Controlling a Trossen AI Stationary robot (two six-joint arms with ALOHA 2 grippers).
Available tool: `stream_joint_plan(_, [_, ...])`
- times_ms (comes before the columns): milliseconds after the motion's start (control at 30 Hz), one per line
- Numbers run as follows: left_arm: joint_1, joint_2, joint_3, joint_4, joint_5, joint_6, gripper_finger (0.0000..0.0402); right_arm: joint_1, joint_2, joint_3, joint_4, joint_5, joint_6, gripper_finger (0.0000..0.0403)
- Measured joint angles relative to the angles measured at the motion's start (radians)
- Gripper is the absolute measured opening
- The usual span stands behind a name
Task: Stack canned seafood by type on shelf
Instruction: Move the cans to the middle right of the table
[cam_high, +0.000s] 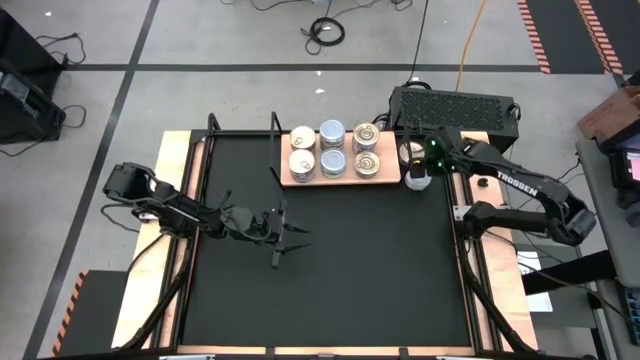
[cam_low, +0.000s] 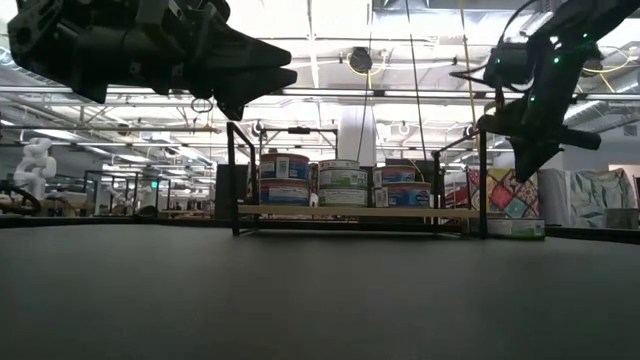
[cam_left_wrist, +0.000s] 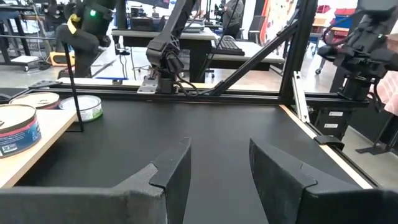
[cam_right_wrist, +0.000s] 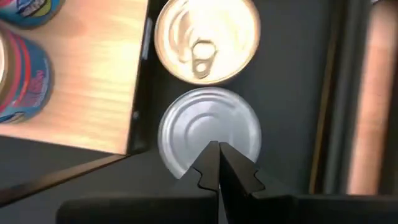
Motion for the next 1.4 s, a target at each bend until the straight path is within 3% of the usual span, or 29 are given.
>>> stream_joint_plan(233, [0.0, 0.0, 0.0, -0.003, 0.0, 0.0, 0.0162, -0.143, 0.067, 0.0, 0.118, -0.247, -0.098, 0.0])
stream_joint_plan(367, [0.0, 0.0, 0.0, -0.003, 0.015, -0.001, 0.0162, -0.19, 0.066, 0.0, 0.193, -0.317, -0.103, 0.0])
stream_joint_plan(667, [0.0, 0.0, 0.0, -0.012, 0.015, 0.0, 0.0162, -0.29, 0.107, 0.0, 0.338, -0.32, -0.001, 0.0])
stream_joint_plan(967, [0.0, 0.0, 0.0, -0.01, 0.016, -0.021, 0.0162, -0.257, 0.227, 0.006, 0.418, -0.22, 0.11, 0.0])
stream_joint_plan(1400, [0.0, 0.0, 0.0, -0.01, 0.016, -0.022, 0.0162, -0.282, 0.199, -0.001, 0.587, -0.113, 0.231, 0.0])
